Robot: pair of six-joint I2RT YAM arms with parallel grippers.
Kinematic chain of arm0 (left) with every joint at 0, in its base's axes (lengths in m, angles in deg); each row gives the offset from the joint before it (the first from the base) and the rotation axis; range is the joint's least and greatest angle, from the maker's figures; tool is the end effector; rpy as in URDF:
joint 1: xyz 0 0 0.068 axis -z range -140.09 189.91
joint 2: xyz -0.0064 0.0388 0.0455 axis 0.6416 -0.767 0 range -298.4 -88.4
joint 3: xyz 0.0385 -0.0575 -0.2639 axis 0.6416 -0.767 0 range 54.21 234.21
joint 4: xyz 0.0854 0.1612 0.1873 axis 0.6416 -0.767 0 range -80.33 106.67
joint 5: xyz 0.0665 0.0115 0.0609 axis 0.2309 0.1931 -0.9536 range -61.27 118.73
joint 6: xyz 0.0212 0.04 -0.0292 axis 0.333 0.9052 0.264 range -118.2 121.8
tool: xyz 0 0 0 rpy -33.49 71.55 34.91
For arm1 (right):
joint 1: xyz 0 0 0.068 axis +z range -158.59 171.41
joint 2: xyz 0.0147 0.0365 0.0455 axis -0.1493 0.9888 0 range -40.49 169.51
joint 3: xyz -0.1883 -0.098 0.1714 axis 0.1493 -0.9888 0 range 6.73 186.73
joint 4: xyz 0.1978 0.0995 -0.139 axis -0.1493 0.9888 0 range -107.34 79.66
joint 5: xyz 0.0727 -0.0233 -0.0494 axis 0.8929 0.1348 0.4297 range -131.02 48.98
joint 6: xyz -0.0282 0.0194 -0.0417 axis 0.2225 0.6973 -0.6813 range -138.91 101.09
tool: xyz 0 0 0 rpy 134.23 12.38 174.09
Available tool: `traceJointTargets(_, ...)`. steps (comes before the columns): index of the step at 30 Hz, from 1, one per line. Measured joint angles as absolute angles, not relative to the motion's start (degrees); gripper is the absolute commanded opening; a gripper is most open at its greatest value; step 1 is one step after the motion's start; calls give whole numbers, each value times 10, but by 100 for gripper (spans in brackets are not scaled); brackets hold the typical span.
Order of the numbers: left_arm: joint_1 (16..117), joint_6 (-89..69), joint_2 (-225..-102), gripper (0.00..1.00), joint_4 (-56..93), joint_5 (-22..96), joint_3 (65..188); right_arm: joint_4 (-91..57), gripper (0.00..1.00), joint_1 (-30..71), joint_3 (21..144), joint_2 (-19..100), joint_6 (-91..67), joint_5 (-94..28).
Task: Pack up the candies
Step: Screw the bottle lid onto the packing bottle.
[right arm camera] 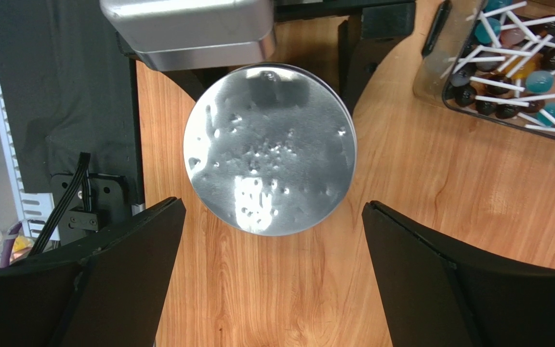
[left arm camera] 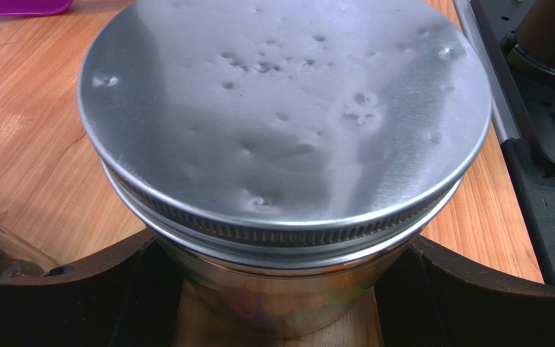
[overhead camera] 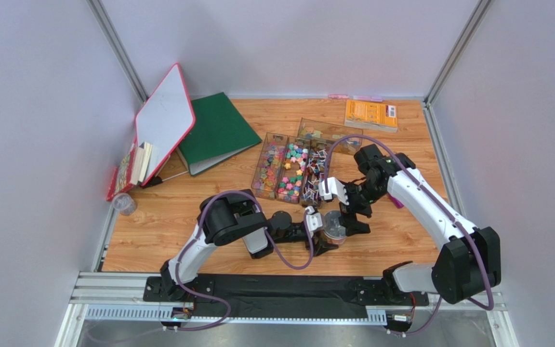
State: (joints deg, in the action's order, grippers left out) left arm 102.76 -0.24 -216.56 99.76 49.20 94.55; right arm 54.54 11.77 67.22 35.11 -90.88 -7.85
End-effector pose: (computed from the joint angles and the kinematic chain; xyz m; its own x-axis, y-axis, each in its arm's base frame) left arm 0.1530 -0.3254 0.0697 -0.0730 0.0691 -0.9949 0.9907 0.1200 -0.0644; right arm 0.1919 0.0921 0.2596 0.0128 -0.8442 -0.5358 -0.9887 -0.0905 0.1191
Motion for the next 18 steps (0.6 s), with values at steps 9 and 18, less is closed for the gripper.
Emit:
traceJointTargets(9, 1027, -2, -2166, 0, 997, 491, 945, 533, 100, 150, 659, 356, -894, -84)
traceJointTargets(18, 1020, 2, -2166, 0, 991, 509, 950, 496, 100, 164, 594, 285, -887, -129)
